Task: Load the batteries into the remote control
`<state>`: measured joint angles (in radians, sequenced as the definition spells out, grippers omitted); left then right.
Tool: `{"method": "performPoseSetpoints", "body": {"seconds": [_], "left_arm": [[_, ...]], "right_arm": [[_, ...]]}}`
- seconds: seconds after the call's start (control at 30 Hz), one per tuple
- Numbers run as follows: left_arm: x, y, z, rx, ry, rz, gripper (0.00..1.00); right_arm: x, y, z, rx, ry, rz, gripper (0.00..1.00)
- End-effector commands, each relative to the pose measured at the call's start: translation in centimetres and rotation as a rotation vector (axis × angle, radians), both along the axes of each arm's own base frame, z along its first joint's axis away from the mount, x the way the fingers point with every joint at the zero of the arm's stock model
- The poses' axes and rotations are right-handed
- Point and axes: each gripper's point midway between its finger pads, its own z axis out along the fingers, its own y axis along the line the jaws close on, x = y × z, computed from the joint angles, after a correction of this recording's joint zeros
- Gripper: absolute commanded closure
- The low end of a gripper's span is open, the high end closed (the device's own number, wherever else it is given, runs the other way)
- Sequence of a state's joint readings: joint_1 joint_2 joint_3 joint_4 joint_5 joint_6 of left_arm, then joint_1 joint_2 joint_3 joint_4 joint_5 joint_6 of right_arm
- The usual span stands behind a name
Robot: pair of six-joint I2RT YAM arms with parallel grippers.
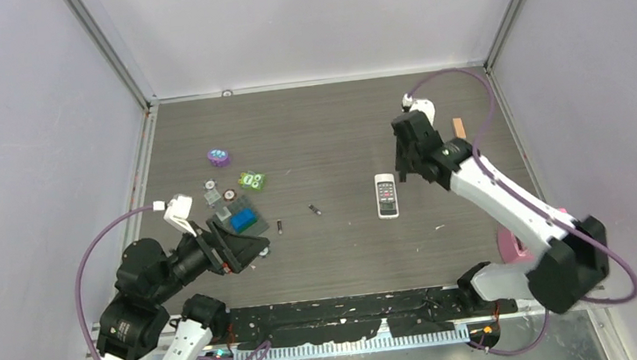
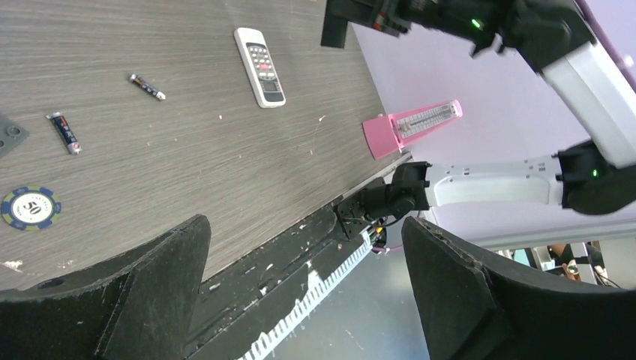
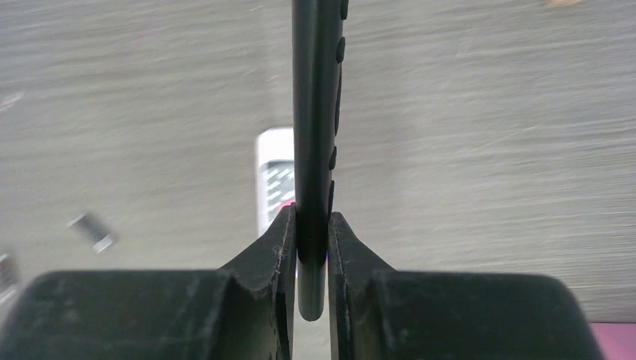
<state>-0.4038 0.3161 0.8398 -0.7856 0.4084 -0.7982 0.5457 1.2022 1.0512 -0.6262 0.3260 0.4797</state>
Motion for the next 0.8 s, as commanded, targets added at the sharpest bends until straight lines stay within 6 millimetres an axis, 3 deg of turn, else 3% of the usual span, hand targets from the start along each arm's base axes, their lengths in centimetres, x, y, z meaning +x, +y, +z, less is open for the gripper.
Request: {"method": "performPoseSetpoints", "body": {"seconds": [0.0,0.1,0.33,0.53,0.67,0.77], "left_arm": [[0.1,-0.4,1.2,-0.029,-0.107,-0.031,0.00],[0.2,-0.7,0.7,-0.038,-0.096,-0.039,0.01],[0.4,-1.1,0.2,-0.028,-0.114,-0.067,0.00],[0.1,-1.1,0.2,-0.024,-0.130,-0.084,0.00],[0.0,-0.9,0.3,-0.024,-0.130,-0.075,0.00],[0.1,-0.5,0.8,-0.025,-0.150,-0.044,0.00]], "right_arm": [[5.5,-6.6,-0.5,-0.351,0.012,-0.116,0.92],[9.0,-8.5,-0.4,-0.430,0.002,-0.165,0.92],[14.5,-10.8,-3.8,-0.670,0.090,-0.179,0.91],[16.3,-10.7,-7.1,-0.760,0.161,-0.113,0.91],[16.4,-10.2,-9.5,-0.767,0.223,-0.051,0.90],[16.0,-9.5,-11.0,-0.731,0.271,-0.009,0.83]]}}
